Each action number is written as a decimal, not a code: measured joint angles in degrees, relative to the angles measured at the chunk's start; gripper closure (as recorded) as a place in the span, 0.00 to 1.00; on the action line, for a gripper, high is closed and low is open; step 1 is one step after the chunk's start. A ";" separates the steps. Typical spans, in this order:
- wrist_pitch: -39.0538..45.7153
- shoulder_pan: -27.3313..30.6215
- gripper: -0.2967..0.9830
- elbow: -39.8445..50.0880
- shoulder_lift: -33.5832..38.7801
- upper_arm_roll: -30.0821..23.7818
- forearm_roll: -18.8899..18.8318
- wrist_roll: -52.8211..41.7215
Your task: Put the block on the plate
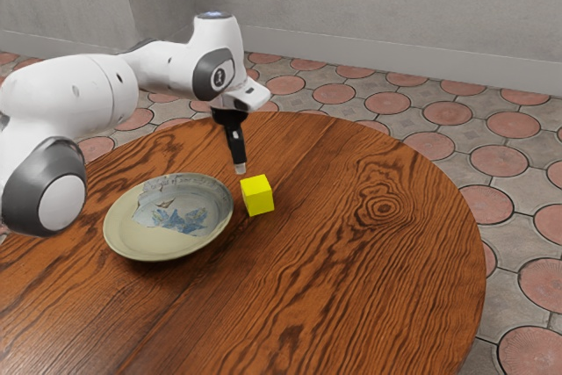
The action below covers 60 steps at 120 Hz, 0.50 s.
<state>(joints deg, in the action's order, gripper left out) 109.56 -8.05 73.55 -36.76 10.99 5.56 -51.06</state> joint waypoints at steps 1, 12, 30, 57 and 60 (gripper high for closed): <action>0.17 0.01 0.23 -0.26 -0.29 0.04 0.06 0.03; 1.67 0.04 0.23 -1.65 -2.51 0.33 1.29 0.30; 3.15 0.05 0.23 -1.73 -4.62 0.42 4.29 0.63; 5.74 0.08 0.23 -1.81 -7.23 0.40 5.68 0.99; 6.12 0.13 0.23 -1.81 -7.53 0.41 5.73 1.02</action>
<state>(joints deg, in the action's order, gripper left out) 115.68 -7.93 71.74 -44.30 11.41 11.29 -50.04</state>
